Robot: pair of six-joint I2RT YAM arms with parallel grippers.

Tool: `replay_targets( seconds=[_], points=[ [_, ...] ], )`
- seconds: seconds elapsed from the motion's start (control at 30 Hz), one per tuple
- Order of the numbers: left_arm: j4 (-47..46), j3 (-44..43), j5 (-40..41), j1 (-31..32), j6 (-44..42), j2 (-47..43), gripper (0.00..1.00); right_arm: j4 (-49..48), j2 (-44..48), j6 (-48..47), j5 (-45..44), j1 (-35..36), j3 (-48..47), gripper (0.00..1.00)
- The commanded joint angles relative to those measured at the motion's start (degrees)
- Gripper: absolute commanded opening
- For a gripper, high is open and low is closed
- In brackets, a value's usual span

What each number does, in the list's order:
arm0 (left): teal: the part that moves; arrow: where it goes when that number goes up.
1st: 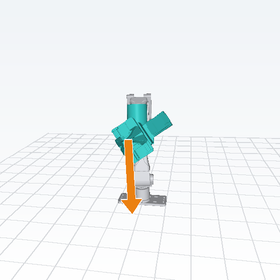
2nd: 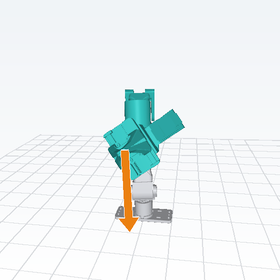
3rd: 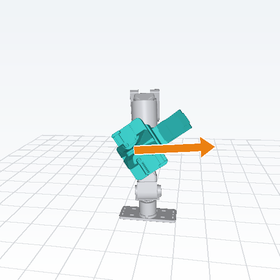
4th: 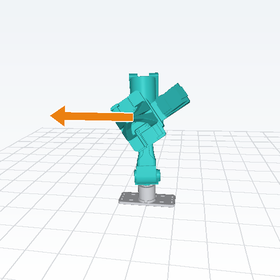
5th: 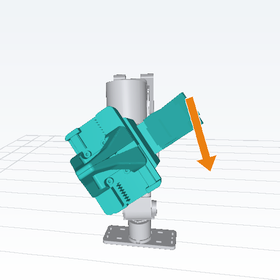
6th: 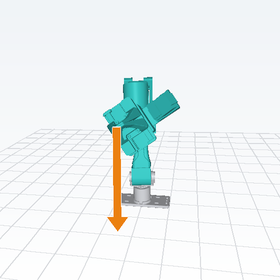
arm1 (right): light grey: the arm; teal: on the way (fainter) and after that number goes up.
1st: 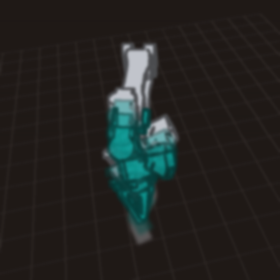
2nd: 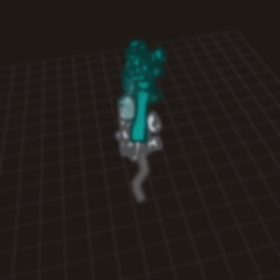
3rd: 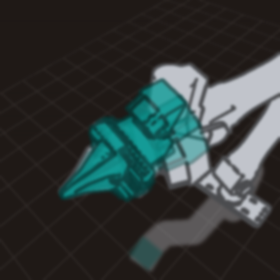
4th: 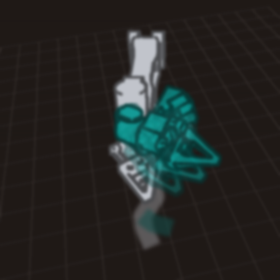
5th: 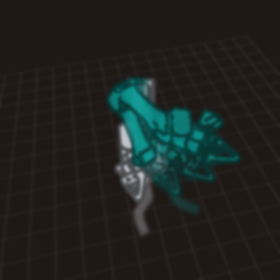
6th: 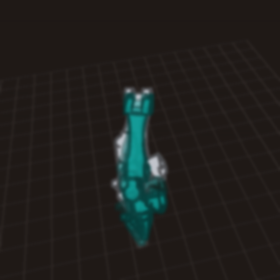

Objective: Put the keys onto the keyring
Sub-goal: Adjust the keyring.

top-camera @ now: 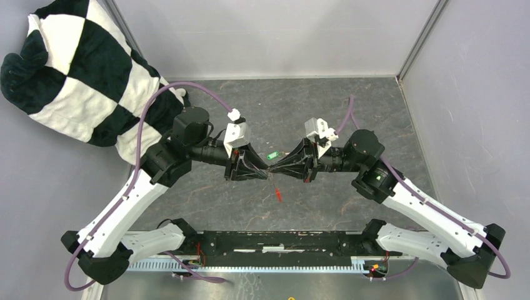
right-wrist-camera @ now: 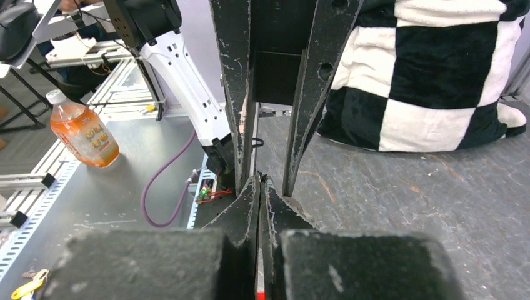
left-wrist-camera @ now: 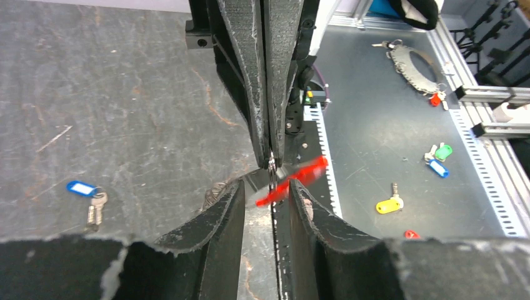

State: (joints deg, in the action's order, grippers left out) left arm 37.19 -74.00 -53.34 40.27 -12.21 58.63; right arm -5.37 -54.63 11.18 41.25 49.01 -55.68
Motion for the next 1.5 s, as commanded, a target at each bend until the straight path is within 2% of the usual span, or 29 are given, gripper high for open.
replay_targets(
  seconds=[0.0, 0.2, 0.4, 0.63, 0.8, 1.0, 1.3, 1.47],
  points=[
    [-9.8, 3.3, -4.7, 0.2, 8.4, -0.9, 0.39, -16.9, 2.0, 8.6, -2.9, -0.1, 5.1, 0.00],
    [-11.1, 5.3, -5.6, 0.2, 9.1, -1.6, 0.42, -32.9, 3.9, 17.1, -7.7, -0.1, 14.6, 0.00],
    [-12.0, 5.3, -4.9, 0.2, 9.4, -1.7, 0.40, -46.4, 4.8, 23.2, -12.8, -0.1, 22.6, 0.00],
    [-8.0, 1.5, -3.9, 0.1, 6.0, -2.2, 0.45, -49.7, 5.5, 24.6, -12.9, -0.1, 25.0, 0.00],
    [-5.0, 0.8, -2.2, 0.1, 2.1, -1.8, 0.43, -54.6, 5.4, 26.5, -12.5, -0.1, 26.7, 0.00],
    [-12.9, 6.7, -4.3, 0.1, 10.7, -2.2, 0.40, -60.0, 3.4, 29.4, -12.6, -0.1, 28.2, 0.00],
    [-17.2, 7.3, -3.9, 0.2, 14.5, -0.3, 0.34, -62.3, 1.4, 30.9, -12.2, -0.2, 28.4, 0.00],
    [-19.4, 8.0, -4.7, 0.2, 17.3, 0.0, 0.34, -61.1, 1.0, 30.0, -12.7, 0.0, 28.1, 0.00]
  ],
)
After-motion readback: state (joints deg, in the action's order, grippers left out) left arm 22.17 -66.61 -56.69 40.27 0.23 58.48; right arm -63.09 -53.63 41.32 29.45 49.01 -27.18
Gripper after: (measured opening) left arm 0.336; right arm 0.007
